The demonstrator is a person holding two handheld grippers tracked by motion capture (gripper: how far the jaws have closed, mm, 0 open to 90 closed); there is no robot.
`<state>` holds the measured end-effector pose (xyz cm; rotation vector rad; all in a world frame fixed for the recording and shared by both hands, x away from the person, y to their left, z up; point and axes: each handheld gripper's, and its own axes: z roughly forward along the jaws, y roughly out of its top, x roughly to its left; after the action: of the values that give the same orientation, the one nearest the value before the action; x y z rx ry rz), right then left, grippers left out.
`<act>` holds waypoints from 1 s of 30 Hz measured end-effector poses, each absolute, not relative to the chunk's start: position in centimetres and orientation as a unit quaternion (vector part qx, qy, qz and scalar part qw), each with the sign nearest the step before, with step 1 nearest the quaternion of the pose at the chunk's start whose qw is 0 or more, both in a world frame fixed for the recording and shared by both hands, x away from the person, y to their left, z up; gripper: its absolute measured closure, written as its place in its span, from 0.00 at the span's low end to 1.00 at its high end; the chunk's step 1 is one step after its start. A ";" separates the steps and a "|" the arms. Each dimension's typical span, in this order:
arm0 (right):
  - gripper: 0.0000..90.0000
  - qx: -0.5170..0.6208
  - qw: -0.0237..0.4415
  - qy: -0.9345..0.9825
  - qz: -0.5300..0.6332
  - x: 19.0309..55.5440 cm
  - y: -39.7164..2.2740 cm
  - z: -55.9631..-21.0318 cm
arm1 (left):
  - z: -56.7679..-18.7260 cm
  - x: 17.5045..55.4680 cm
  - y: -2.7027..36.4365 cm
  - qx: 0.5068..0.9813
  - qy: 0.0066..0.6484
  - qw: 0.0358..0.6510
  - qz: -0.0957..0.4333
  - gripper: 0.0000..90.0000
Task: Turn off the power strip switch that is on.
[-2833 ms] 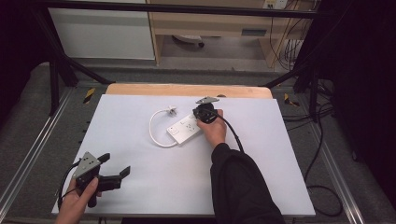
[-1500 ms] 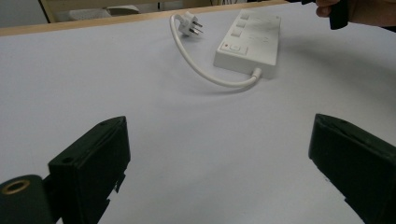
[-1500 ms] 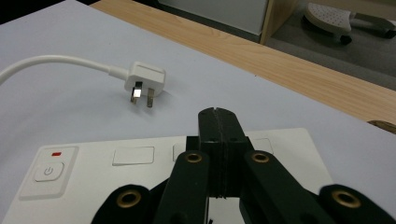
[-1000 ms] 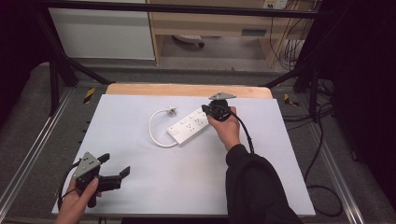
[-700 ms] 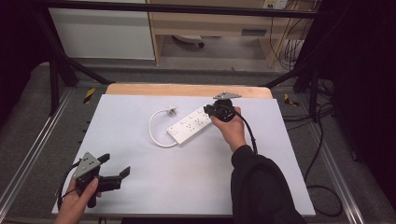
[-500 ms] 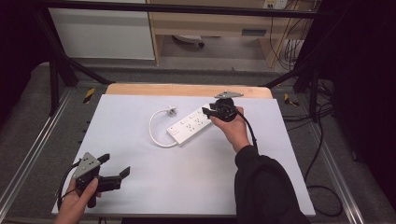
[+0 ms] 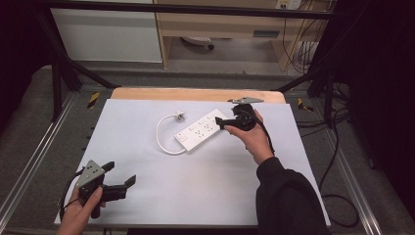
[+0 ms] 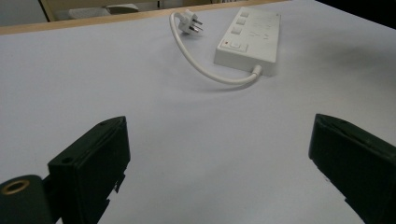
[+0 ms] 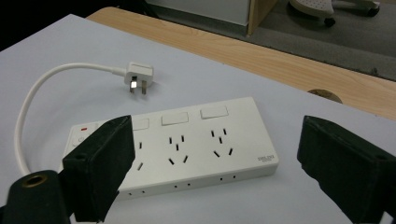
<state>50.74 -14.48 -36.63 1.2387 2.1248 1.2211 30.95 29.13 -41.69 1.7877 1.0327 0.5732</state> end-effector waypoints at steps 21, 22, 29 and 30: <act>0.05 0.430 0.204 0.747 0.464 46.2 -18.7 -36.0 | -41.7 30.9 29.1 0.733 0.425 0.477 0.235 0.06; 0.05 0.430 0.203 0.745 0.468 46.0 -19.0 -36.0 | -41.7 30.9 29.1 0.733 0.425 0.476 0.235 0.06; 0.05 0.437 0.207 0.730 0.483 44.2 -21.5 -36.3 | -41.8 30.9 29.1 0.734 0.424 0.476 0.235 0.06; 0.05 0.436 0.210 0.728 0.485 43.9 -21.7 -36.3 | -41.8 30.9 29.1 0.733 0.425 0.476 0.235 0.06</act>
<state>43.93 -21.73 -36.25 1.2121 2.0257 1.3487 30.87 29.11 -41.75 1.7919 1.0382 0.5743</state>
